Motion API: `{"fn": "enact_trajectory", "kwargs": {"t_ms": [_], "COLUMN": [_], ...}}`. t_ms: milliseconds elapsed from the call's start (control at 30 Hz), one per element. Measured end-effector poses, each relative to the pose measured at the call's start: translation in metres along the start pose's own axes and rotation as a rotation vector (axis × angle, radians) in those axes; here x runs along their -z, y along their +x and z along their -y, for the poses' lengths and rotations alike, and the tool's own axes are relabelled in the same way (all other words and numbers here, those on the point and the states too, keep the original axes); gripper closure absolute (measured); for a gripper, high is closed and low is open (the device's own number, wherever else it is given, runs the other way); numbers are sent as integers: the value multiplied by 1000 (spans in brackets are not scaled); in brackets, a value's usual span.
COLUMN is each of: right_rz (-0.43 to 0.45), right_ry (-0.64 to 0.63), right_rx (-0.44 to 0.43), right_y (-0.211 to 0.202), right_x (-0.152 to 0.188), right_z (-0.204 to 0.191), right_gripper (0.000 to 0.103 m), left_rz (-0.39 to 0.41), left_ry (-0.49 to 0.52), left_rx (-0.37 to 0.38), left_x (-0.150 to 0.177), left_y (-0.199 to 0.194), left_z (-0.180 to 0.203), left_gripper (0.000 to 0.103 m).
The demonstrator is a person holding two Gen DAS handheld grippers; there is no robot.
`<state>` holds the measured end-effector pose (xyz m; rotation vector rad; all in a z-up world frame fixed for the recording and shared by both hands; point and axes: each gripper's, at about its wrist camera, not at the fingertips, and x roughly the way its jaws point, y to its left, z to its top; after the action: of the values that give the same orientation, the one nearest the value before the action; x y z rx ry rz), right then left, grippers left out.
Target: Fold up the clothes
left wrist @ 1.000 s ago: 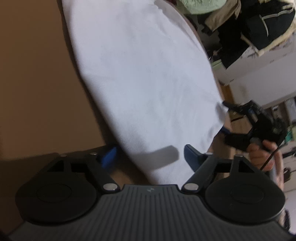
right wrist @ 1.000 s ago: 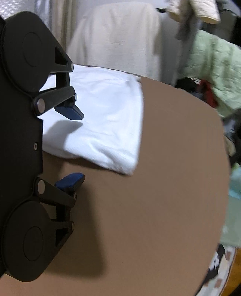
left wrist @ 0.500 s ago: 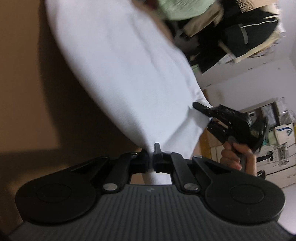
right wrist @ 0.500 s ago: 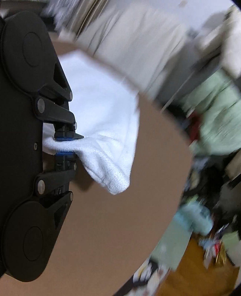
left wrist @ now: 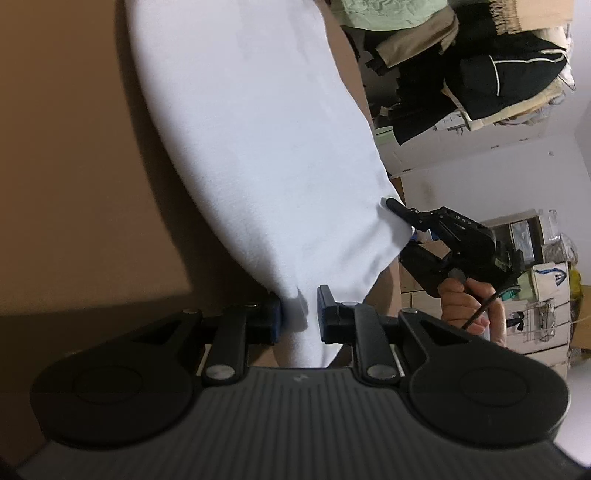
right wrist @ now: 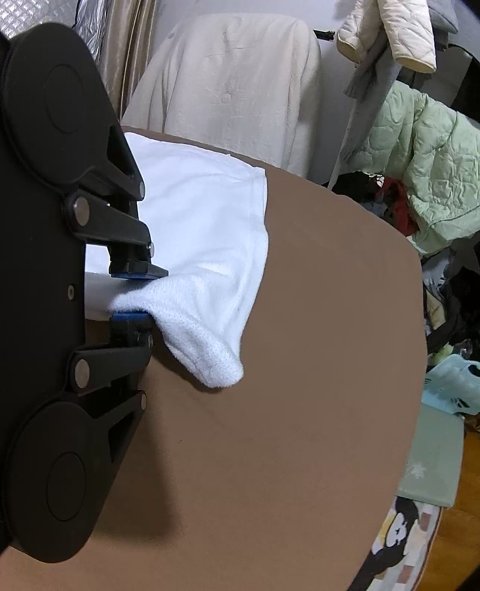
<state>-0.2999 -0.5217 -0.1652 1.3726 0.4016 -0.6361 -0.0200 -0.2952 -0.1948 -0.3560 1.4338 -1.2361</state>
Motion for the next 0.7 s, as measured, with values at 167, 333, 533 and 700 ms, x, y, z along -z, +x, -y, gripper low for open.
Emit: {"fn": "enact_trajectory", "kwargs": {"t_ms": [167, 333, 533, 700], "right_rz": [-93, -164, 27, 180], "right_ry": [19, -60, -155, -223], "right_rx": [23, -8, -111, -60], "right_y": [21, 45, 9, -12], "right_x": [-1, -1, 19, 53], "right_z": [2, -15, -55, -104], "right_gripper": [49, 86, 87, 87], "left_rz": [-29, 0, 173, 235], "left_ry": [-33, 85, 342, 331], "left_rx": [19, -57, -151, -145], "left_x": [1, -6, -8, -14], "left_y": [16, 22, -36, -86], "left_z": [-2, 18, 82, 95], "left_gripper": [50, 96, 96, 96]}}
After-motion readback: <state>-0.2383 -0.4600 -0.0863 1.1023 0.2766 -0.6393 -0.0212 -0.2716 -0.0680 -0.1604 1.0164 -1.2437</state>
